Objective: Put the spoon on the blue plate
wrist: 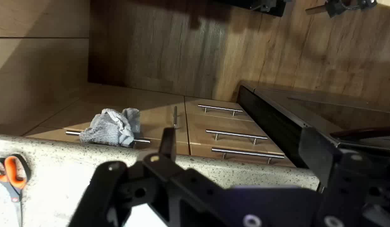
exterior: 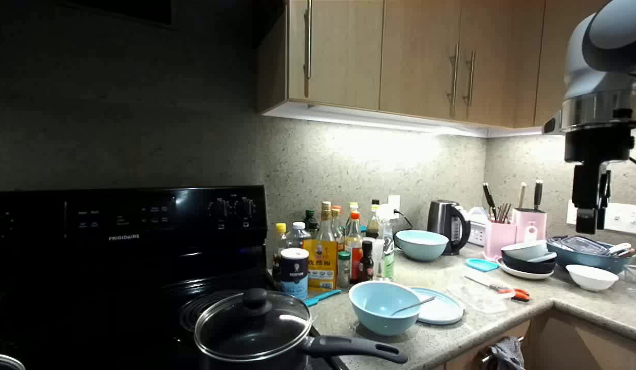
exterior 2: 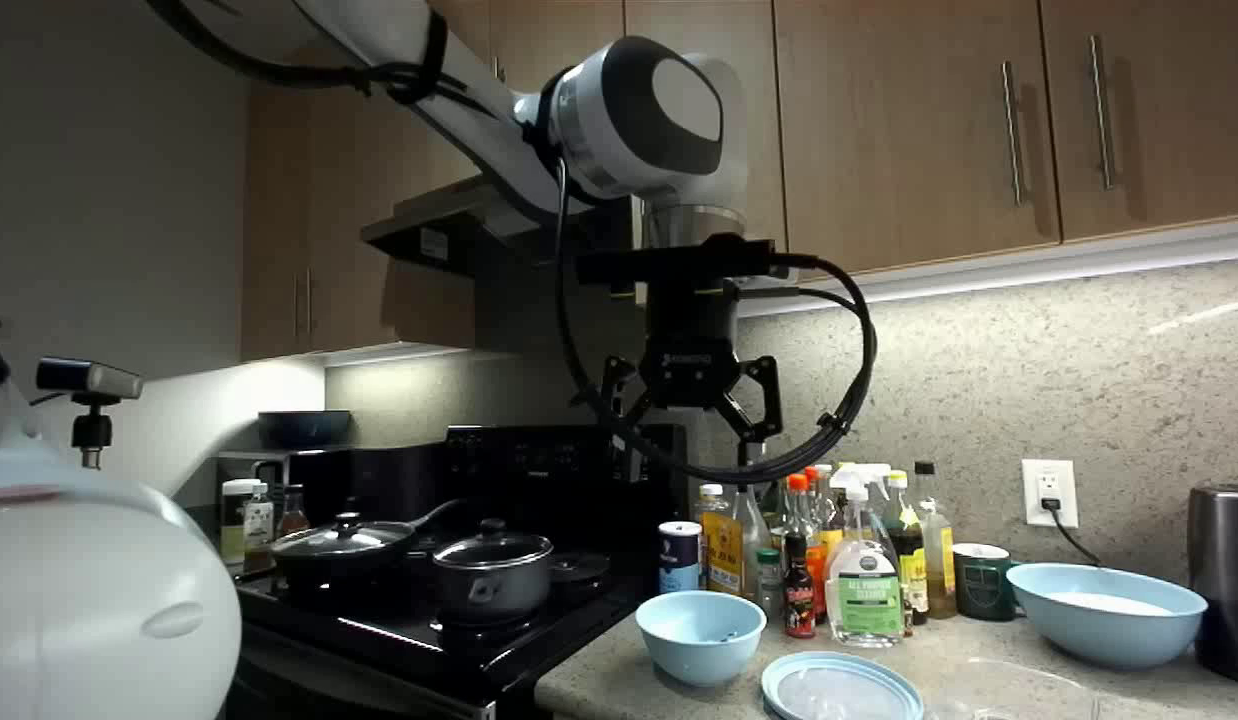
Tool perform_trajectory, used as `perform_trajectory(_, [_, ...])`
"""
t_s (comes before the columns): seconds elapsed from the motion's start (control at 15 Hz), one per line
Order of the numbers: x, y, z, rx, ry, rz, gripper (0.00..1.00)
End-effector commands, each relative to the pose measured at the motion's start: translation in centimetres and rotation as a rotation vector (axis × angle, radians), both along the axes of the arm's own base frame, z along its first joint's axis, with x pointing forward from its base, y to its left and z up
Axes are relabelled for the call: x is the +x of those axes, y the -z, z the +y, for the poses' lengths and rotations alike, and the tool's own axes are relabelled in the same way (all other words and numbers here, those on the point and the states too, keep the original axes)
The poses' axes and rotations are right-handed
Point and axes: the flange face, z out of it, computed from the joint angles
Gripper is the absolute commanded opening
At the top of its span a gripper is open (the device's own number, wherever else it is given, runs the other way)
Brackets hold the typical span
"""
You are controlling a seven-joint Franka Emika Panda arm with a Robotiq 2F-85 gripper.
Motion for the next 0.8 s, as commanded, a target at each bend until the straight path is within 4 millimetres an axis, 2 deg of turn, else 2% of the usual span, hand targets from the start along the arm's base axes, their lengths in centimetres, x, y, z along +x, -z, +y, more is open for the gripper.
perform_trajectory(0.0, [0.0, -0.1, 0.0, 0.000, 0.000, 0.001, 1.00])
perform_trajectory(0.47, [0.0, -0.1, 0.0, 0.000, 0.000, 0.001, 1.00])
perform_trajectory(0.53, [0.4, -0.2, 0.1, -0.003, 0.006, 0.003, 1.00])
perform_trajectory(0.73, [3.3, -1.5, 1.9, -0.005, 0.001, -0.006, 1.00])
